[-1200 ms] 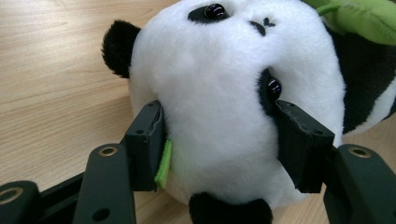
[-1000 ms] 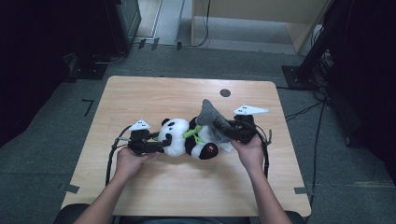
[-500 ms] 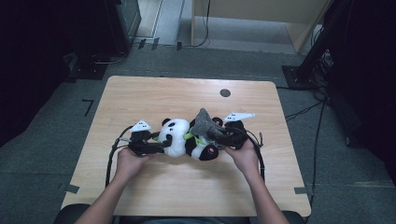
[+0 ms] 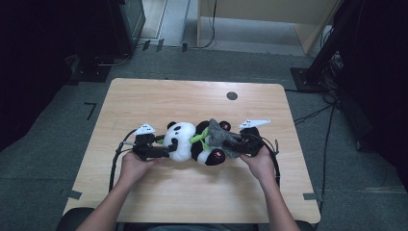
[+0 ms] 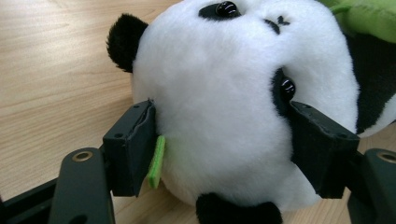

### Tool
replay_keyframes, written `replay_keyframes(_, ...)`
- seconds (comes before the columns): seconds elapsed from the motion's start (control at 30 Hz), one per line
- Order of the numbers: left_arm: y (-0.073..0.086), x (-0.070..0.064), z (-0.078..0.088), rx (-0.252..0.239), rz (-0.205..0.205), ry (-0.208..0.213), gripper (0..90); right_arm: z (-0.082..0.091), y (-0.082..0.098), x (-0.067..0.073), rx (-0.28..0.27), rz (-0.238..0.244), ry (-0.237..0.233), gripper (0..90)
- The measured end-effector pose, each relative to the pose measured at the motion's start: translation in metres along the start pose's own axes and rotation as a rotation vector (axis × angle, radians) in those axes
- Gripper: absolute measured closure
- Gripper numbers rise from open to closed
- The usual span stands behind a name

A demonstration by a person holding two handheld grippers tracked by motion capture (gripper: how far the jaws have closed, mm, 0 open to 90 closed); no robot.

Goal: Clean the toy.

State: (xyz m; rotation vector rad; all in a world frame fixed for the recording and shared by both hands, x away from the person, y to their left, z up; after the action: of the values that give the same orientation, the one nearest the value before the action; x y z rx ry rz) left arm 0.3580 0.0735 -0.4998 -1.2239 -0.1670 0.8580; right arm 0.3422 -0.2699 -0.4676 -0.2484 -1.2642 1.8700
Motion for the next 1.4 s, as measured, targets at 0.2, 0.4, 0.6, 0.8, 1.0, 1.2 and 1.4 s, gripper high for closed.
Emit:
replay_keyframes(0.2, -0.001, 0.001, 0.0, 0.006, -0.006, -0.002, 26.8, 0.001, 0.009, -0.009, 0.036, -0.011, 0.029, 76.7)
replay_keyframes(0.4, -0.003, 0.0, 0.0, 0.014, -0.017, -0.006, 26.6, 0.002, 0.019, -0.021, 0.148, 0.019, 0.123, 77.0)
replay_keyframes(0.6, -0.004, 0.001, 0.001, 0.009, -0.054, 0.02, 24.5, 0.016, 0.02, -0.04, 0.14, -0.043, 0.208, 77.3)
replay_keyframes(0.8, -0.006, -0.001, 0.002, 0.011, -0.073, 0.031, 23.3, 0.047, -0.005, -0.036, -0.057, -0.108, 0.15, 77.4)
replay_keyframes(1.0, -0.007, -0.002, 0.002, 0.008, -0.081, 0.031, 23.2, 0.049, -0.035, 0.008, -0.131, 0.003, 0.07, 77.4)
replay_keyframes(1.2, -0.01, -0.006, 0.005, 0.01, -0.109, 0.035, 25.1, 0.016, -0.04, 0.04, -0.095, 0.061, -0.02, 77.3)
replay_keyframes(1.4, -0.012, -0.009, 0.015, 0.012, -0.11, 0.057, 25.1, -0.013, -0.033, 0.038, -0.024, 0.094, -0.001, 77.2)
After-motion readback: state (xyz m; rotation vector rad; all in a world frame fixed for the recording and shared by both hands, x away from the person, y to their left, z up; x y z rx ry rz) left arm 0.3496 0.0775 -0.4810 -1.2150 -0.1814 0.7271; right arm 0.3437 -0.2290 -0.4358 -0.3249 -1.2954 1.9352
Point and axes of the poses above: each handheld gripper's, and its own axes: z roughly backward along the jaws, y roughly out of its underside, x roughly to its left, the point moved 2 cm from there along -z, roughly forward along the jaws, and after that the axes turned 13 degrees about -x, right-handed, at the moved point
